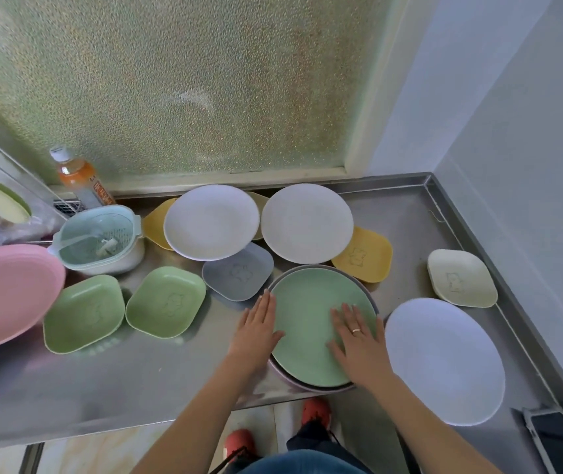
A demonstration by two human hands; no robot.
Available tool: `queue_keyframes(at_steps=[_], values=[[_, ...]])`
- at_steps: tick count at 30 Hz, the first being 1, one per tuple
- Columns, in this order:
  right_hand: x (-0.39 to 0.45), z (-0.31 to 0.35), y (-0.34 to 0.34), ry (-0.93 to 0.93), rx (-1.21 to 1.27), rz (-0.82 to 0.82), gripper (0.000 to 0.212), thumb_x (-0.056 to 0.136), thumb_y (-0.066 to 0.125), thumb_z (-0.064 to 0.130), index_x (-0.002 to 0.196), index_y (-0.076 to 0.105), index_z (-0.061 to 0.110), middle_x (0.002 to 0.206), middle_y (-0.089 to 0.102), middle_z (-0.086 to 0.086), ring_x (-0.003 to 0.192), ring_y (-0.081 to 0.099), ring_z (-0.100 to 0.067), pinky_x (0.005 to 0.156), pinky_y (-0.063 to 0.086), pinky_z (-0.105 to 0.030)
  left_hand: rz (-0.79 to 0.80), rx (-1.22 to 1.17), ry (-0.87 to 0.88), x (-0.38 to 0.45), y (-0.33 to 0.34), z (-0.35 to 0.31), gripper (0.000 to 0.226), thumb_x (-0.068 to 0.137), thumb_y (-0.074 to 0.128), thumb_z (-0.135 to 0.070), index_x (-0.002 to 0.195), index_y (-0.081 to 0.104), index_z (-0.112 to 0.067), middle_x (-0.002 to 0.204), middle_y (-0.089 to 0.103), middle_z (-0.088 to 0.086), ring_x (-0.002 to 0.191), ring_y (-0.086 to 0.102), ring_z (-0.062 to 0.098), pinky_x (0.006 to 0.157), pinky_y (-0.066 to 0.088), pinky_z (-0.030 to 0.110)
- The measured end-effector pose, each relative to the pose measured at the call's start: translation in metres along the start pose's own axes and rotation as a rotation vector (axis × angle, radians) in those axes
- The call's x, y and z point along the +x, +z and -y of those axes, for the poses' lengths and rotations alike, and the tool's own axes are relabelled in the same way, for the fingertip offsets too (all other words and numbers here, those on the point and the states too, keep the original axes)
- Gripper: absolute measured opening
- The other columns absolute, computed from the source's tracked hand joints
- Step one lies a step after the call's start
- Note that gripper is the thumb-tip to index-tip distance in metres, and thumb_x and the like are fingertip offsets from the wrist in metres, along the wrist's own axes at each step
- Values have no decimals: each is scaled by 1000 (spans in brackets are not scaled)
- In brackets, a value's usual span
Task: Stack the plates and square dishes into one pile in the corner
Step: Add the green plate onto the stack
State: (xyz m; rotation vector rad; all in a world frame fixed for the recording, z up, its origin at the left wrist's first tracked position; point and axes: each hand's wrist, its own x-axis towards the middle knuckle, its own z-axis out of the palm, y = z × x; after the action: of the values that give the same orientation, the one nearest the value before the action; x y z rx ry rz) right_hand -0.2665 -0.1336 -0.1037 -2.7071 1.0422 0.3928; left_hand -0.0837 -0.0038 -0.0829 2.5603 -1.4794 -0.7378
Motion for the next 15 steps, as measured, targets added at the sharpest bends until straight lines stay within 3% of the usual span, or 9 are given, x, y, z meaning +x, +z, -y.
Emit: queue_keyframes(at_steps=[2,4,6,8,11,13,15], values=[[-1,-2,3,13,-37,-16,68,86,12,56,148,3,29,156,14,-1,144,15,-22,109,-19,-43,40,34,-25,0,9,2,64,101,28,-35,150,-7,-13,157,-21,3,147,-7,17,119,4,38],[-1,-2,3,33,-22,-18,65,86,31,52,145,26,25,143,46,-5,131,43,-24,109,-8,-44,28,28,-42,2,17,4,62,100,18,-40,149,-8,-13,156,-23,2,147,-9,18,118,2,38],[2,-3,5,29,-4,-48,64,83,37,50,141,38,23,136,54,-5,125,51,-25,109,0,-46,-1,31,-39,4,21,4,74,85,-5,-50,149,-10,-13,155,-25,3,147,-10,18,118,2,38],[3,-5,6,7,-24,-71,64,83,39,50,141,38,24,139,51,-4,127,48,-25,108,7,-50,-41,1,-42,4,25,5,83,72,-15,-45,148,-10,-12,150,-29,2,147,-9,20,119,5,39],[7,-8,-1,-12,-49,-59,61,83,40,49,139,42,25,139,50,-3,127,48,-26,104,27,-56,-78,-55,-71,3,26,1,63,89,11,-17,147,-14,-9,150,-29,0,147,-10,17,120,6,36],[14,-12,-6,-31,-32,-92,54,82,47,43,132,50,25,133,56,-5,121,53,-27,97,35,-58,-117,-140,-102,3,23,-7,71,90,28,-3,146,-16,-7,157,-19,1,147,-8,15,119,5,31],[21,-14,-9,-55,-33,-132,47,77,52,37,122,57,25,122,62,-4,110,58,-27,93,39,-57,-155,-184,-124,3,22,-11,74,88,31,0,147,-14,-8,159,-11,1,147,-3,15,119,7,30]])
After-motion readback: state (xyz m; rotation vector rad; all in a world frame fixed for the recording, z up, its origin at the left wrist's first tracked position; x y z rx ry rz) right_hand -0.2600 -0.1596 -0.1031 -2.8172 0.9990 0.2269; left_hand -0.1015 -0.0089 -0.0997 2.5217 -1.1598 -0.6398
